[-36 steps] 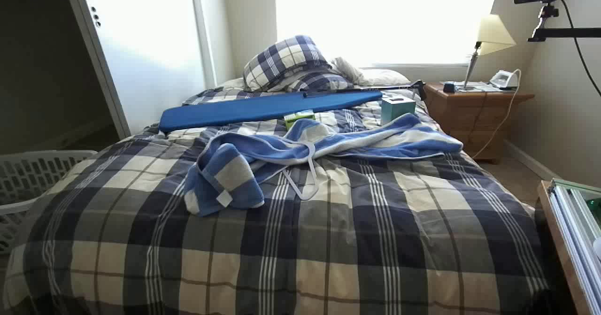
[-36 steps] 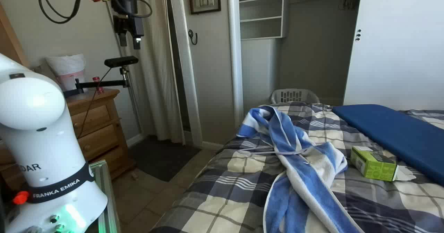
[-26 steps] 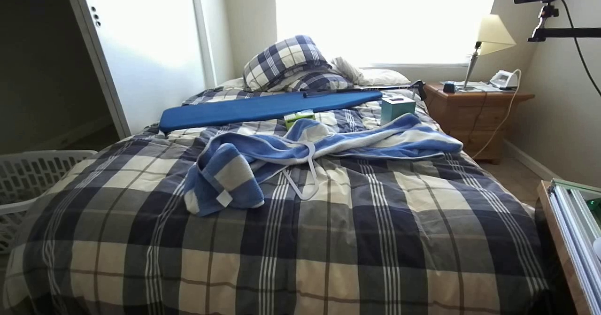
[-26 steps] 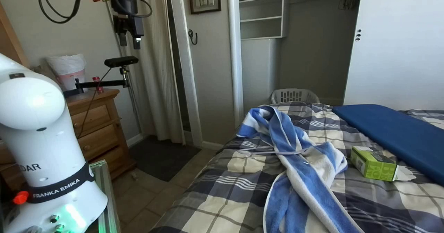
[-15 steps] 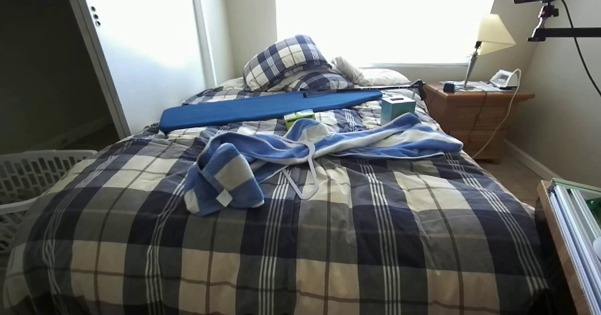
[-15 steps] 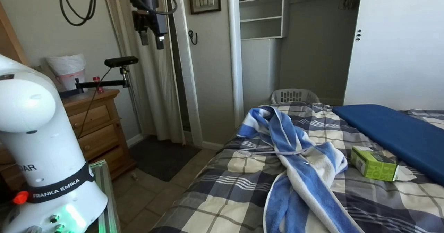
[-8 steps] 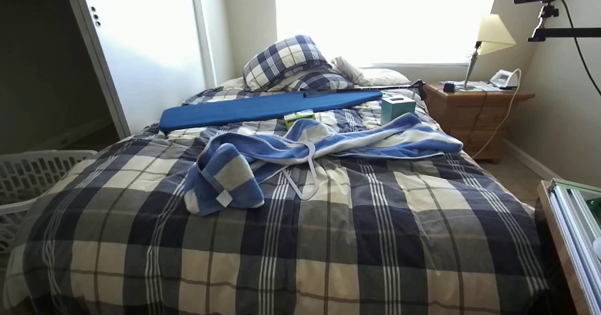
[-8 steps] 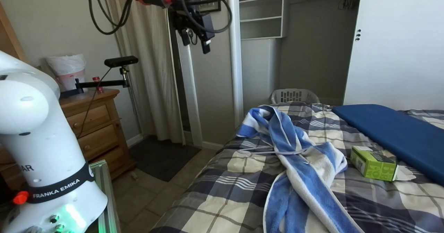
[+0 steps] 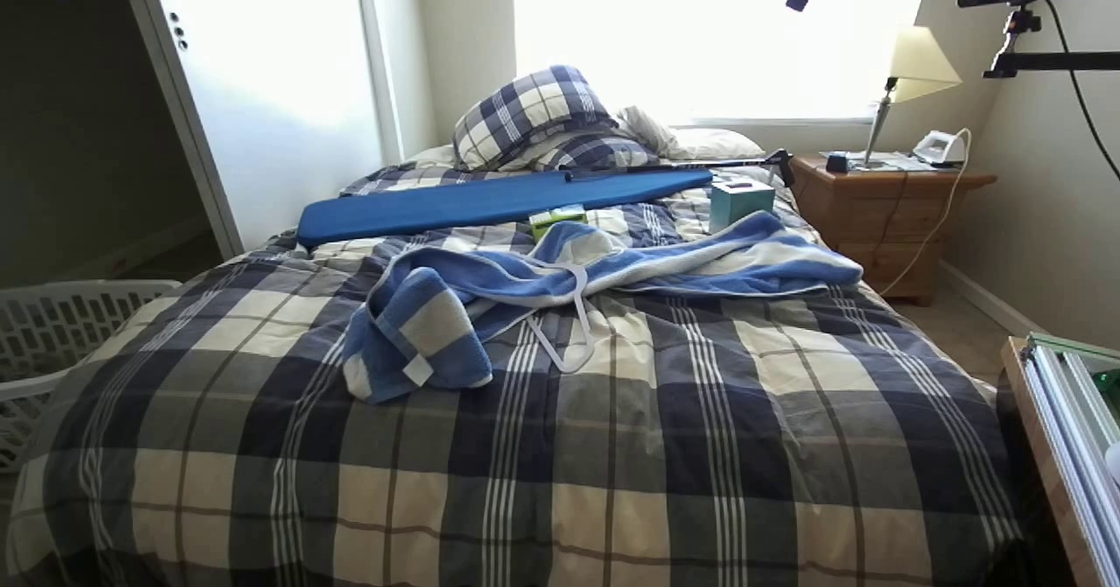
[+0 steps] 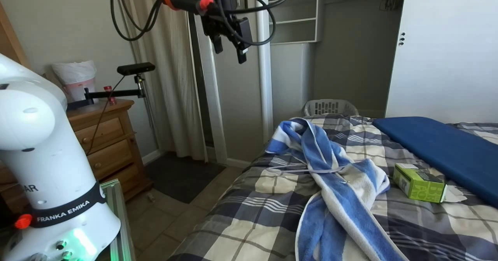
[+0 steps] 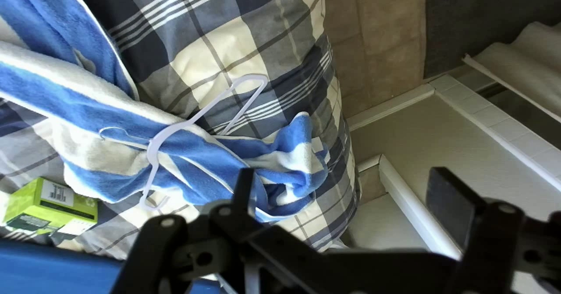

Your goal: Lift the hanger, then put it on the bed

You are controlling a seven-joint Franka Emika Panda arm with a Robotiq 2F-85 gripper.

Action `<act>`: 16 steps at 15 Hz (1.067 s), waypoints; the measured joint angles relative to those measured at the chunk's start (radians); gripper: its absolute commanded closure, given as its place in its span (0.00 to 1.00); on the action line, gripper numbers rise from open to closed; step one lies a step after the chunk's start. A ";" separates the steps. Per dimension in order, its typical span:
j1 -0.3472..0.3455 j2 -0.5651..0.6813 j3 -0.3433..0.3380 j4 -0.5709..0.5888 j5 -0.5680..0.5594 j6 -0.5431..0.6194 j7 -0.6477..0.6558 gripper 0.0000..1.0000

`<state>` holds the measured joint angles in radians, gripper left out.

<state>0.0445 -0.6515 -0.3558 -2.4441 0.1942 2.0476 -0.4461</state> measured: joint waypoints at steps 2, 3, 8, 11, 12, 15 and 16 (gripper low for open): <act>0.000 0.000 0.000 0.000 0.000 0.000 0.000 0.00; -0.002 0.000 0.002 0.000 0.000 0.000 0.000 0.00; -0.014 0.109 -0.078 0.060 0.120 0.101 0.003 0.00; 0.020 0.272 -0.192 0.169 0.263 0.097 -0.012 0.00; 0.045 0.332 -0.230 0.206 0.310 0.089 -0.011 0.00; 0.112 0.510 -0.314 0.308 0.444 0.037 0.013 0.00; 0.123 0.571 -0.329 0.337 0.484 0.022 0.025 0.00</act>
<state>0.1680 -0.0804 -0.6853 -2.1069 0.6783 2.0696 -0.4212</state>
